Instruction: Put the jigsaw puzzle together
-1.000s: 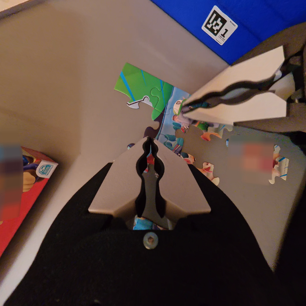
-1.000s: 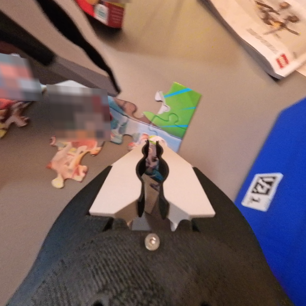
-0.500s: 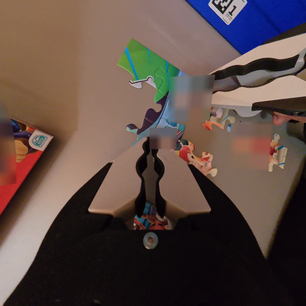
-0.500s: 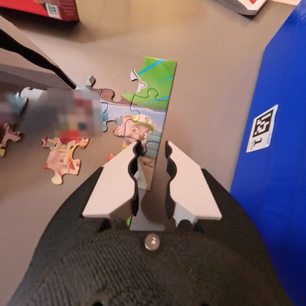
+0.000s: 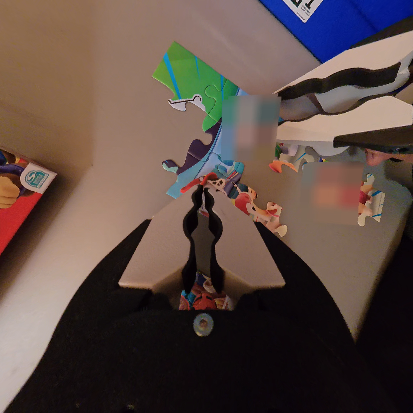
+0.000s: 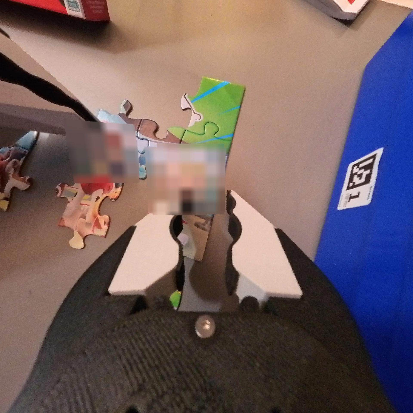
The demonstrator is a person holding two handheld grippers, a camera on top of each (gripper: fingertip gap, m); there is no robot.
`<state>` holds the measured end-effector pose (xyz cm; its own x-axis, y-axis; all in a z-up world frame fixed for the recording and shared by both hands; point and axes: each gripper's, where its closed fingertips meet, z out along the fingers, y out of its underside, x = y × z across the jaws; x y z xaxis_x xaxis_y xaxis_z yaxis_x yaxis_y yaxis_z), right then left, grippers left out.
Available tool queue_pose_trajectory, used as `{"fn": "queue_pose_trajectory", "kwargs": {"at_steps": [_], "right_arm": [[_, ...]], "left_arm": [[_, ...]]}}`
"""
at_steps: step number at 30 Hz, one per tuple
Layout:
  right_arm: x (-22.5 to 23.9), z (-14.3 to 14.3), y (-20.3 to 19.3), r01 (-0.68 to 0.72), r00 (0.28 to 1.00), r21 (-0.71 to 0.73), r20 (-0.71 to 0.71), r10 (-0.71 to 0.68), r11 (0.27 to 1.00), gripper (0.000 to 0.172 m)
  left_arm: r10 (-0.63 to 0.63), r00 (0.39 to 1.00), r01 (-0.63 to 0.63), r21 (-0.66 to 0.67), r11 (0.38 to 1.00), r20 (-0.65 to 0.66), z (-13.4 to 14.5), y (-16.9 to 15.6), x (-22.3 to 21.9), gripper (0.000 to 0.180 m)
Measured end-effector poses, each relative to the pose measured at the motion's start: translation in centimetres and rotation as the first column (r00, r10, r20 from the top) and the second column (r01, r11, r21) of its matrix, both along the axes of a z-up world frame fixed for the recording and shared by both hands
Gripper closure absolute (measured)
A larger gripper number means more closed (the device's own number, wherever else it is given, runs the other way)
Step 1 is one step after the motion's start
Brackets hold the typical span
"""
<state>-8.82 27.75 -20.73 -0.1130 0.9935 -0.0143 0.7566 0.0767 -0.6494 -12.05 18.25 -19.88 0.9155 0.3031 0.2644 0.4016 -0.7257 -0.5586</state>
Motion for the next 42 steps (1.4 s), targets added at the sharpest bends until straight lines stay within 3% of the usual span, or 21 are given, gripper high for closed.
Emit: {"fn": "queue_pose_trajectory", "kwargs": {"at_steps": [14,24,32,40,42], "right_arm": [[0.7,0.3,-1.3,-0.021,1.0,-0.13,0.001,0.022,0.991,0.127],[6.0,3.3,-2.0,-0.039,0.999,-0.183,-0.04,0.032,0.982,0.123],[12.5,0.4,-2.7,-0.036,0.998,-0.058,0.047,0.039,0.998,0.118],[13.3,-0.3,-6.2,-0.121,0.992,0.026,0.043,0.12,0.992,0.115],[13.2,-0.2,-7.0,-0.135,0.99,0.026,0.032,0.134,0.991,0.125]], "left_arm": [[0.043,0.999,-0.043,-0.016,0.999,0.016,-1.1,-0.7,-0.2,0.18],[0.081,0.995,-0.077,0.081,0.994,-0.053,3.1,-2.6,2.4,0.18],[0.141,0.99,-0.135,0.157,0.978,-0.029,4.0,-6.1,7.3,0.179],[0.175,0.984,-0.169,0.21,0.963,-0.013,4.8,-8.3,10.0,0.178],[0.179,0.984,-0.173,0.22,0.96,-0.01,4.9,-8.6,10.4,0.178]]}}
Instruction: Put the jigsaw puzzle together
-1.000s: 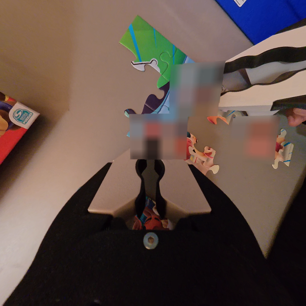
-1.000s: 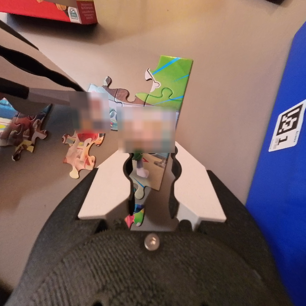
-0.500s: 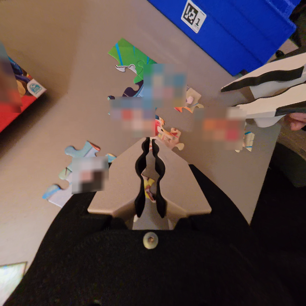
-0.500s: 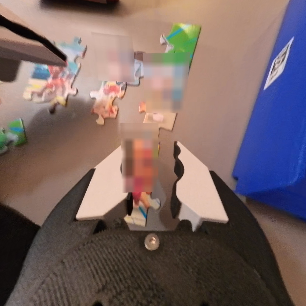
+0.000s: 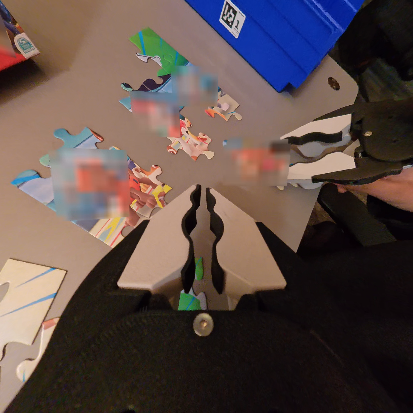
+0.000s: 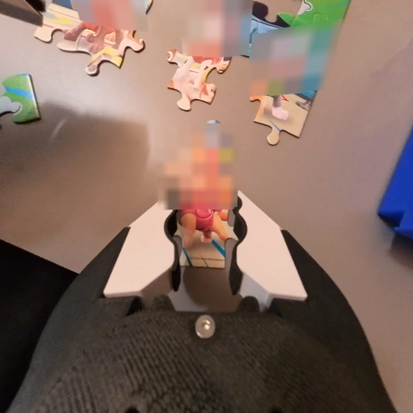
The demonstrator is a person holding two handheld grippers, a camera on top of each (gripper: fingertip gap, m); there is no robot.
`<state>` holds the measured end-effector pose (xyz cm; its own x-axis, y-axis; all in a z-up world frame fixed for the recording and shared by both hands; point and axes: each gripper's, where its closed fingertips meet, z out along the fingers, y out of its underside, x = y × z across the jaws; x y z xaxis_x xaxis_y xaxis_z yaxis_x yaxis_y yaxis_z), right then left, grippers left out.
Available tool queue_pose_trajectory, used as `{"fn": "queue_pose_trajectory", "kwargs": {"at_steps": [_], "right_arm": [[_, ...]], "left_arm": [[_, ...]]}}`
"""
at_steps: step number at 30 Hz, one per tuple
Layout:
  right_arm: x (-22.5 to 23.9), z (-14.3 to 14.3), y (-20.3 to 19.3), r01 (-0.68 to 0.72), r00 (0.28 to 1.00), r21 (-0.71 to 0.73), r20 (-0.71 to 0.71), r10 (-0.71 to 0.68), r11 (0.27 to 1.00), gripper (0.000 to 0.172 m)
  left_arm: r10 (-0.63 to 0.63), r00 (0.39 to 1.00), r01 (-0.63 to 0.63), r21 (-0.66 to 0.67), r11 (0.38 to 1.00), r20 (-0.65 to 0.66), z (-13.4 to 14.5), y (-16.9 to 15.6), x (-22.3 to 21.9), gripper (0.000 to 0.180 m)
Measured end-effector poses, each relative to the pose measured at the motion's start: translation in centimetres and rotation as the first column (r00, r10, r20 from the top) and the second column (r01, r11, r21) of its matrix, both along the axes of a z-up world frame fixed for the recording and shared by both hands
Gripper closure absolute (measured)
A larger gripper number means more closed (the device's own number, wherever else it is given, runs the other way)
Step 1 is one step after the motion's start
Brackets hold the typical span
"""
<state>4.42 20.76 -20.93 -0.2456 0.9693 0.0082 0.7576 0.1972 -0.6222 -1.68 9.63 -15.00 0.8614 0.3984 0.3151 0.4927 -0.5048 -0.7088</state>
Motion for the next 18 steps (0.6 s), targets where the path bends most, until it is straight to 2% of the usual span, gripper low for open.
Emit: {"fn": "queue_pose_trajectory", "kwargs": {"at_steps": [18], "right_arm": [[-0.9,0.05,0.05,0.031,0.999,-0.019,-0.041,-0.032,0.999,0.131]], "left_arm": [[-0.036,0.999,0.035,0.013,0.999,0.04,-0.74,0.57,0.82,0.177]]}}
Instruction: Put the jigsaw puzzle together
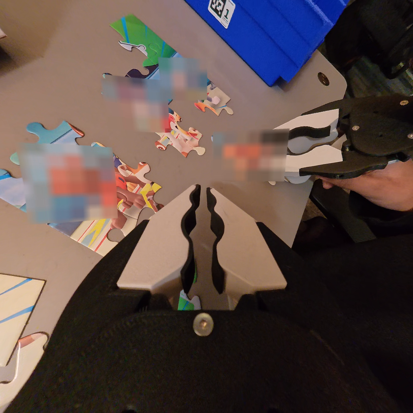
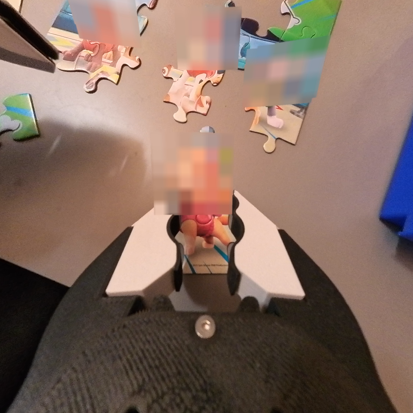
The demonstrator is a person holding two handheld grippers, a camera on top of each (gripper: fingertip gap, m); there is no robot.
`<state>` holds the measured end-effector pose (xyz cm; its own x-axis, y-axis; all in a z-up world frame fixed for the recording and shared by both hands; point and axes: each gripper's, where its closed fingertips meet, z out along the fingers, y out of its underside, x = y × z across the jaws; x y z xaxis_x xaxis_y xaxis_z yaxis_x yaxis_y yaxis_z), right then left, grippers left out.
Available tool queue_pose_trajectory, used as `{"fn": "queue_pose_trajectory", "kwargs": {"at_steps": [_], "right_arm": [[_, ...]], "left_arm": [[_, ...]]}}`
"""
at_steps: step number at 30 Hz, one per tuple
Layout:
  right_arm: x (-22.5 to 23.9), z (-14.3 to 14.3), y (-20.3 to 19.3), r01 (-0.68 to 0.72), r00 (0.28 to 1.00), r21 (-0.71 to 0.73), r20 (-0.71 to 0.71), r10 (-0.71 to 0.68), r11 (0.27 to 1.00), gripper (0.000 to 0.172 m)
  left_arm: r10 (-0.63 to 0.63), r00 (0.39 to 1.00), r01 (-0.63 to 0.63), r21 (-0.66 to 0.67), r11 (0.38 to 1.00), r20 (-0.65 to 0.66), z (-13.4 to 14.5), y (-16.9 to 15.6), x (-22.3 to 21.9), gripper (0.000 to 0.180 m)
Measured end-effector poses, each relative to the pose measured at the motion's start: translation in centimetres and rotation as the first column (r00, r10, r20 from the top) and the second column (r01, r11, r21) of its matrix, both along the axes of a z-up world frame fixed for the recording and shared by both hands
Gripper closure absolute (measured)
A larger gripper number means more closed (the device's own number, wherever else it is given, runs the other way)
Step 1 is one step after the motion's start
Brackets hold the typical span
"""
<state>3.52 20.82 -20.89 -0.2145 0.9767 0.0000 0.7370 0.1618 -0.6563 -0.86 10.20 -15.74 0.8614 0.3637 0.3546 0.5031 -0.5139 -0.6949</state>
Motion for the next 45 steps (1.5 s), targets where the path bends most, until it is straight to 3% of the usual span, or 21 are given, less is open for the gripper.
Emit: {"fn": "queue_pose_trajectory", "kwargs": {"at_steps": [35,40,45], "right_arm": [[-1.3,0.6,1.0,0.03,0.999,-0.01,-0.015,-0.03,1.0,0.131],[-2.6,1.5,1.5,0.043,0.997,-0.007,-0.058,-0.043,0.999,0.137],[-4.6,2.0,2.2,0.061,0.996,-0.015,-0.06,-0.062,0.998,0.129]], "left_arm": [[-0.035,0.998,0.033,0.039,0.999,0.053,0.5,1.1,0.5,0.175],[-0.036,0.998,0.034,0.045,0.998,0.051,0.6,1.1,0.5,0.175],[-0.041,0.998,0.039,0.042,0.998,0.053,0.6,1.0,0.6,0.174]]}}
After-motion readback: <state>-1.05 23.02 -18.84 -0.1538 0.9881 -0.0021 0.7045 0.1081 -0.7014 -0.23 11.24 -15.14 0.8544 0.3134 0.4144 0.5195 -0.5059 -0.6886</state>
